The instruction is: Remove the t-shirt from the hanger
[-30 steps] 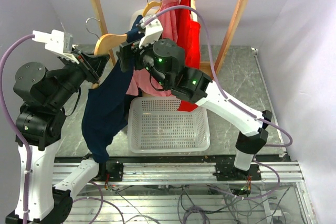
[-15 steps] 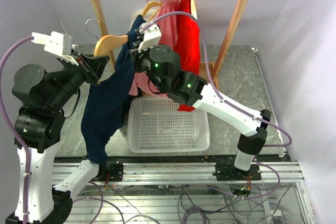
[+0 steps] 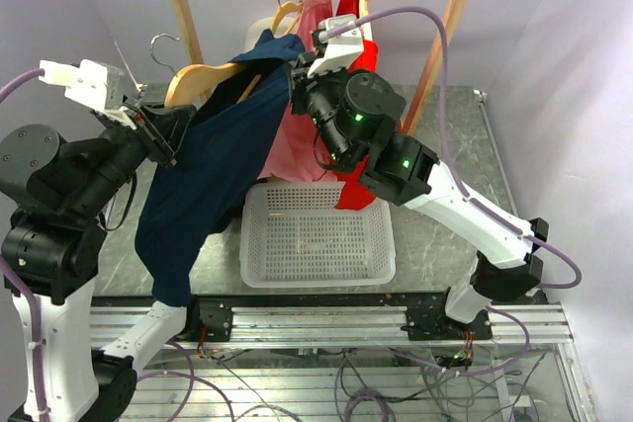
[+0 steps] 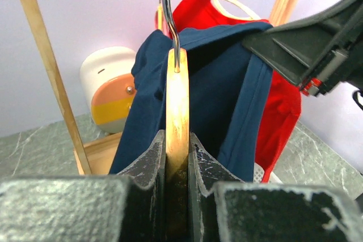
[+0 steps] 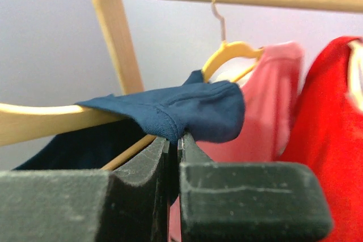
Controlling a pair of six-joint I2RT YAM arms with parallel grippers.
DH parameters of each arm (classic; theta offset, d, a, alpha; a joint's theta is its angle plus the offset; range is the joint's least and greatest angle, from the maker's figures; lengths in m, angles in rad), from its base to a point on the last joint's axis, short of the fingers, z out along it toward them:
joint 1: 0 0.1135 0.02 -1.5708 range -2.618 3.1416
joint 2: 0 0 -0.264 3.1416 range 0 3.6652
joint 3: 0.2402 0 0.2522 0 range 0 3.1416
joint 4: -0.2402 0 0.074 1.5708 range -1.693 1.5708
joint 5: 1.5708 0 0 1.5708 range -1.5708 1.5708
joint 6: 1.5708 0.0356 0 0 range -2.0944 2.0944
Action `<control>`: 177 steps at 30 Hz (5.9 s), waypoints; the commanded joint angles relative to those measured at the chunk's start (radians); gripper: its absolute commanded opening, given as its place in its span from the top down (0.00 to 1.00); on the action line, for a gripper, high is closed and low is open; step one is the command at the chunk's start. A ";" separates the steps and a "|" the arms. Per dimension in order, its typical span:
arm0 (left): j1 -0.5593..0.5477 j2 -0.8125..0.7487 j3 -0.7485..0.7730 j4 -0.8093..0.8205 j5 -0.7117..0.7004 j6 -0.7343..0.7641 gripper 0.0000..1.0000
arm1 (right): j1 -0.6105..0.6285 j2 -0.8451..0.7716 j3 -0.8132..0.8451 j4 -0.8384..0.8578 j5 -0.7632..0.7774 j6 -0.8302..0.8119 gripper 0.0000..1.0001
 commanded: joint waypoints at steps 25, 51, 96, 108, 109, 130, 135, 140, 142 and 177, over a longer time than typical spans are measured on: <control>0.001 -0.044 0.252 0.061 0.434 0.123 0.93 | -0.235 -0.281 -0.155 0.070 0.475 -0.283 1.00; 0.000 -0.116 -0.020 0.573 0.117 -0.078 0.93 | -0.201 -0.295 -0.122 -0.349 -0.379 0.141 1.00; 0.000 -0.069 -0.248 0.468 -0.371 -0.024 0.93 | -0.102 -0.326 0.031 0.004 -0.457 -0.202 1.00; 0.000 -0.065 -0.253 0.447 -0.350 -0.014 0.93 | -0.102 -0.264 0.054 -0.007 -0.547 -0.145 1.00; 0.000 -0.064 -0.252 0.443 -0.350 -0.014 0.93 | -0.102 -0.272 0.030 -0.010 -0.564 -0.126 1.00; 0.000 0.051 -0.164 0.375 -0.224 -0.028 0.93 | -0.102 -0.614 -0.854 -0.344 -0.483 0.410 0.87; 0.000 0.026 -0.164 0.367 -0.212 -0.013 0.93 | -0.102 -0.529 -0.810 -0.516 -0.474 0.426 0.45; 0.000 -0.049 -0.170 0.352 -0.204 0.039 0.93 | -0.103 -0.539 -0.832 -0.572 -0.458 0.436 0.40; 0.000 -0.089 -0.165 0.330 -0.199 0.060 0.93 | -0.102 -0.557 -0.827 -0.566 -0.455 0.439 0.38; 0.000 0.435 0.181 0.224 -0.389 0.036 0.93 | -0.102 -0.607 -0.567 -0.439 -0.446 0.365 0.38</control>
